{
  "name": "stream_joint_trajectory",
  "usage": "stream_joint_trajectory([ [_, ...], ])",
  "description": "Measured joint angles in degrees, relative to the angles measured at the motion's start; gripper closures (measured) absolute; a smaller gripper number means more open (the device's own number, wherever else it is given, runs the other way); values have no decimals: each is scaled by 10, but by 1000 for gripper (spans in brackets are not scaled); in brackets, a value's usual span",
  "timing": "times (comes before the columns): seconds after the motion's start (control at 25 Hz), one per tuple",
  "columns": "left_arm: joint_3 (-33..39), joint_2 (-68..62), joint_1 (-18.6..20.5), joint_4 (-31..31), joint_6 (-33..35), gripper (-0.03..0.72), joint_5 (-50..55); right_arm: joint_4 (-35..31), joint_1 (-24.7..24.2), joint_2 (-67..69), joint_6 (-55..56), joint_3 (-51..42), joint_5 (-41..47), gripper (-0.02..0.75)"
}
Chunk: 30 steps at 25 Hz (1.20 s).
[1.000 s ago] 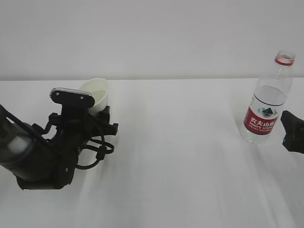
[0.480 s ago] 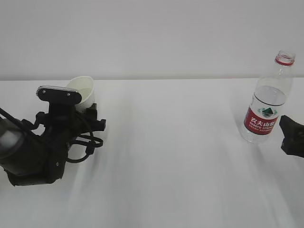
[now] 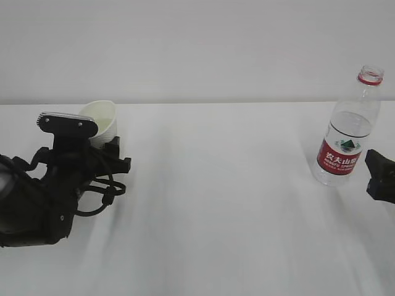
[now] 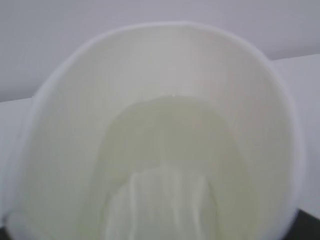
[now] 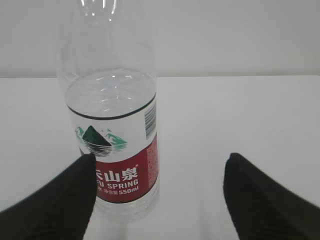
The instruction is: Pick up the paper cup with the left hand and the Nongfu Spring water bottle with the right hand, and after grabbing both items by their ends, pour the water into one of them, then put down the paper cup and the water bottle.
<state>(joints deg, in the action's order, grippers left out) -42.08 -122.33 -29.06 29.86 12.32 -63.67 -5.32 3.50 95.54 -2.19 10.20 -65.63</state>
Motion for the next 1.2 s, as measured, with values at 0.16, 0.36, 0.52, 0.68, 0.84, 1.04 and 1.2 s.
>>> stream_joint_trajectory([
  [0.16, 6, 4, 0, 0, 0, 209, 0, 0, 0, 0, 0, 0, 0, 145],
  [0.36, 15, 4, -3, 0, 0, 209, 0, 0, 0, 0, 0, 0, 0, 145],
  [0.52, 17, 4, -17, 0, 0, 209, 0, 0, 0, 0, 0, 0, 0, 145],
  [0.68, 19, 6, -24, 5, 0, 218, 0, 0, 0, 0, 0, 0, 0, 145],
  [0.84, 19, 6, -32, 11, 0, 228, 0, 0, 0, 0, 0, 0, 0, 145],
  [1.04, 19, 6, -41, 16, 0, 229, 0, 0, 0, 0, 0, 0, 0, 145],
  [1.2, 19, 6, -43, 17, 0, 230, 0, 0, 0, 0, 0, 0, 0, 145],
])
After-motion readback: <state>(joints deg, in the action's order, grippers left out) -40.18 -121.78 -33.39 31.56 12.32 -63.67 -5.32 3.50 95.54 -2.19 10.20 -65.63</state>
